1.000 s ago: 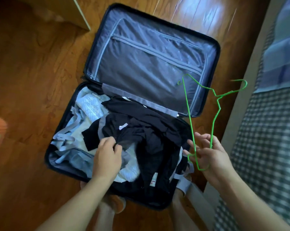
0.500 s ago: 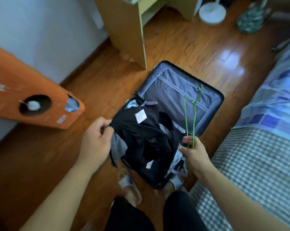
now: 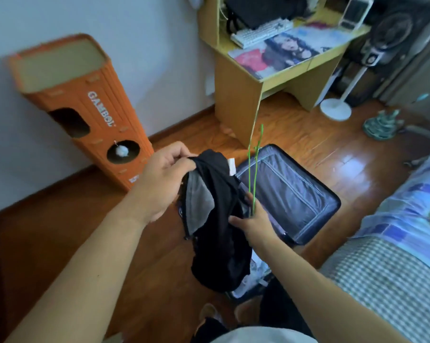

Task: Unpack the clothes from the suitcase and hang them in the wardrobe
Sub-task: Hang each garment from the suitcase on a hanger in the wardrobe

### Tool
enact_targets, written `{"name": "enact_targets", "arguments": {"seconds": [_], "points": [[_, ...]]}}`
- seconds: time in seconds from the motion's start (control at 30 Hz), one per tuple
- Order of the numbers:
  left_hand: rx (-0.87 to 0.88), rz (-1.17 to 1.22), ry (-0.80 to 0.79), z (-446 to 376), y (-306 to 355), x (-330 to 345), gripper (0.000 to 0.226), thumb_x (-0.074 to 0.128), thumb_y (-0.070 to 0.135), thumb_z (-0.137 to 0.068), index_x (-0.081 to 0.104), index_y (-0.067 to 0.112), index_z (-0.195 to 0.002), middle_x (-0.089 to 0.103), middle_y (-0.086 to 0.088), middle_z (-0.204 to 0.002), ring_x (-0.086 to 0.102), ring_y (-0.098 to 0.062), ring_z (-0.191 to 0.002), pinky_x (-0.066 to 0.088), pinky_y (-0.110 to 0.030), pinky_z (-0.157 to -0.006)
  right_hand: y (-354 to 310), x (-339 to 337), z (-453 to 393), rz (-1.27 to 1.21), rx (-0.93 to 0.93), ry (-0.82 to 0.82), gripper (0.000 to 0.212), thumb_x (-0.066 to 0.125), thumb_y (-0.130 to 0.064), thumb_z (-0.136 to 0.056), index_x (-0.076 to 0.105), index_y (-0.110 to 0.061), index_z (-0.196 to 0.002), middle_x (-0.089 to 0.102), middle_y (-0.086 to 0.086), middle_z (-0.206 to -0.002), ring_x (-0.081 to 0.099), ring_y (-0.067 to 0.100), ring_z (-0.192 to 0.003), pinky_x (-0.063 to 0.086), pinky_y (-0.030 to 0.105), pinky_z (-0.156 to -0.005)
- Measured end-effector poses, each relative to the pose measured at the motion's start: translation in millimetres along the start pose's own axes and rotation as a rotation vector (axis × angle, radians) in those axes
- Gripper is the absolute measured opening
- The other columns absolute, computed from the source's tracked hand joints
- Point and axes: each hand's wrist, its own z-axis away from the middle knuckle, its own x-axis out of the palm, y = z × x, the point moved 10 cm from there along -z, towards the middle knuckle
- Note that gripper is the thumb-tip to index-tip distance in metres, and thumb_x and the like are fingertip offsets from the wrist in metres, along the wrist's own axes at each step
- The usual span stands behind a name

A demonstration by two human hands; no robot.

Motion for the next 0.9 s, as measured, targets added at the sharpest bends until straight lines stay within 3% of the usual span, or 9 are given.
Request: {"name": "enact_targets", "arguments": {"seconds": [0.13, 0.23, 0.3, 0.37, 0.47, 0.53, 0.67, 0.77, 0.9], "points": [[-0.007, 0.079, -0.073, 15.4, 18.1, -35.4, 0.024, 0.05, 0.002, -0.095, 0.05, 0.015, -0.075, 0.053, -0.01, -0.076, 0.053, -0.015, -0.07, 0.044, -0.023, -0.06, -34.3, 56.0, 4.6, 0.133, -0.049, -0.111, 0.027, 0.071, 0.0, -0.086, 0.07, -0.022, -0.101, 0.075, 0.003, -0.093, 0.072, 0.023, -0.086, 0.058, 0.041, -0.086], [-0.046, 0.034, 0.257, 12.0, -6.1, -106.4, 0.024, 0.048, 0.007, -0.102, 0.053, 0.02, -0.081, 0.056, -0.001, -0.08, 0.056, -0.016, -0.077, 0.044, -0.028, -0.067, -64.2, 64.6, 1.4, 0.236, -0.103, -0.064, 0.018, 0.067, -0.016, -0.092, 0.072, -0.017, -0.075, 0.069, -0.003, -0.073, 0.062, 0.016, -0.072, 0.051, 0.037, -0.074], [-0.137, -0.239, 0.481, 16.5, -38.0, -155.3, 0.011, 0.056, 0.022, -0.101, 0.058, 0.023, -0.112, 0.06, -0.001, -0.117, 0.059, -0.021, -0.111, 0.046, -0.033, -0.094, -83.5, 71.3, -1.2, 0.053, -0.07, -0.085, 0.017, 0.063, -0.02, -0.095, 0.072, -0.012, -0.084, 0.07, 0.004, -0.083, 0.065, 0.02, -0.079, 0.055, 0.041, -0.079], [-0.31, -0.361, 0.459, 27.7, -79.9, -163.0, 0.061, 0.069, 0.041, -0.093, 0.043, 0.028, -0.146, 0.043, -0.003, -0.151, 0.046, -0.022, -0.136, 0.036, -0.04, -0.116, -105.6, 79.6, -2.8, -0.161, -0.034, -0.132, 0.013, 0.057, -0.015, -0.1, 0.067, -0.008, -0.095, 0.071, 0.01, -0.089, 0.068, 0.022, -0.079, 0.058, 0.036, -0.075], [-0.403, 0.031, 0.181, 44.6, -141.4, -95.7, 0.114, 0.087, 0.067, -0.061, 0.035, 0.031, -0.155, 0.047, 0.002, -0.151, 0.05, -0.014, -0.135, 0.035, -0.041, -0.12, -136.1, 93.3, -4.2, -0.28, -0.01, -0.231, 0.016, 0.052, -0.014, -0.103, 0.065, -0.004, -0.103, 0.073, 0.012, -0.091, 0.072, 0.022, -0.079, 0.059, 0.032, -0.069], [-0.441, -0.031, 0.058, 51.2, -178.3, -50.9, 0.129, 0.089, 0.073, -0.047, 0.028, 0.037, -0.156, 0.049, 0.01, -0.147, 0.05, -0.008, -0.133, 0.034, -0.036, -0.12, -151.2, 99.7, -5.2, -0.276, 0.013, -0.29, 0.016, 0.052, -0.015, -0.103, 0.065, -0.005, -0.103, 0.073, 0.012, -0.09, 0.072, 0.022, -0.078, 0.06, 0.032, -0.067], [-0.524, -0.448, 0.053, 51.7, -239.6, -5.5, 0.081, 0.081, 0.045, -0.073, 0.044, 0.038, -0.144, 0.06, 0.011, -0.134, 0.057, -0.017, -0.125, 0.045, -0.038, -0.108, -170.1, 94.0, -21.2, -0.269, 0.076, -0.328, 0.011, 0.055, -0.016, -0.102, 0.062, -0.009, -0.097, 0.069, 0.008, -0.08, 0.071, 0.019, -0.068, 0.059, 0.031, -0.06], [-0.599, -0.307, 0.358, 43.4, -244.9, 5.8, 0.021, 0.059, 0.017, -0.1, 0.065, 0.026, -0.117, 0.069, 0.003, -0.11, 0.065, -0.025, -0.106, 0.048, -0.034, -0.082, -192.7, 67.4, -57.7, -0.275, 0.091, -0.327, 0.014, 0.057, -0.015, -0.101, 0.061, -0.01, -0.09, 0.067, 0.007, -0.079, 0.069, 0.017, -0.064, 0.057, 0.029, -0.056], [-0.629, 0.043, 0.819, 37.9, -238.7, 9.8, 0.011, 0.056, 0.017, -0.104, 0.061, 0.02, -0.095, 0.066, -0.004, -0.098, 0.064, -0.032, -0.099, 0.048, -0.041, -0.082, -209.8, -5.8, -148.2, 0.133, 0.022, -0.285, 0.012, 0.06, -0.018, -0.1, 0.058, -0.015, -0.088, 0.058, 0.003, -0.075, 0.055, 0.012, -0.054, 0.045, 0.023, -0.048]]}}
